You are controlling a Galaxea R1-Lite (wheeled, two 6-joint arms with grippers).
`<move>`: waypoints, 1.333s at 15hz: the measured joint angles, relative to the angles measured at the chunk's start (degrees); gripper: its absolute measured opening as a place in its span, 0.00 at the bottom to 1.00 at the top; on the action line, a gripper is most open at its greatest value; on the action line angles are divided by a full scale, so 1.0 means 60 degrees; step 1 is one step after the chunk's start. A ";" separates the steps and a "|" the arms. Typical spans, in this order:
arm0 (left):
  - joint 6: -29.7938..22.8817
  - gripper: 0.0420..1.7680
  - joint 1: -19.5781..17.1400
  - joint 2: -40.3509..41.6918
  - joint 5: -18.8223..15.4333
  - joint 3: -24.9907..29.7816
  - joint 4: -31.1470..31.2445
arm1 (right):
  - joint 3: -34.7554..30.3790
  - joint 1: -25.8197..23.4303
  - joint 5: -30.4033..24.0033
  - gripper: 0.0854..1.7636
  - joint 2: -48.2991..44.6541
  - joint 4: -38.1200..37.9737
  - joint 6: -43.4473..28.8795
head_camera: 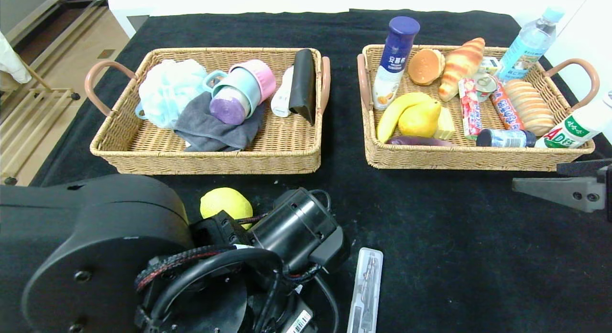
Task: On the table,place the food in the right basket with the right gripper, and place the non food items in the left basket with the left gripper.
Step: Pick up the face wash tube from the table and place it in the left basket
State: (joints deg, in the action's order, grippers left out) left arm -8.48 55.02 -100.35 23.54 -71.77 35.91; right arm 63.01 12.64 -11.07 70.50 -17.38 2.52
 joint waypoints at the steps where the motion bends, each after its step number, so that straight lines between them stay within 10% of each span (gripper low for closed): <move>1: 0.0000 0.92 0.0000 -0.0014 0.0004 0.0000 0.0012 | 0.0000 0.0000 0.0000 0.97 0.0002 -0.0004 0.0000; 8: 0.0047 0.44 0.0073 -0.0028 0.0073 0.0026 0.0091 | -0.0010 0.0014 -0.0010 0.97 0.0006 0.0000 0.0000; 20: 0.0004 0.42 0.0073 0.0026 0.0041 0.0045 0.0087 | -0.0020 0.0020 -0.0018 0.97 0.0006 -0.0014 0.0000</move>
State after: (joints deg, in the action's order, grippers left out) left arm -8.46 55.45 -100.19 23.78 -71.50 36.44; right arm 62.89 12.76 -11.18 70.53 -17.47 2.52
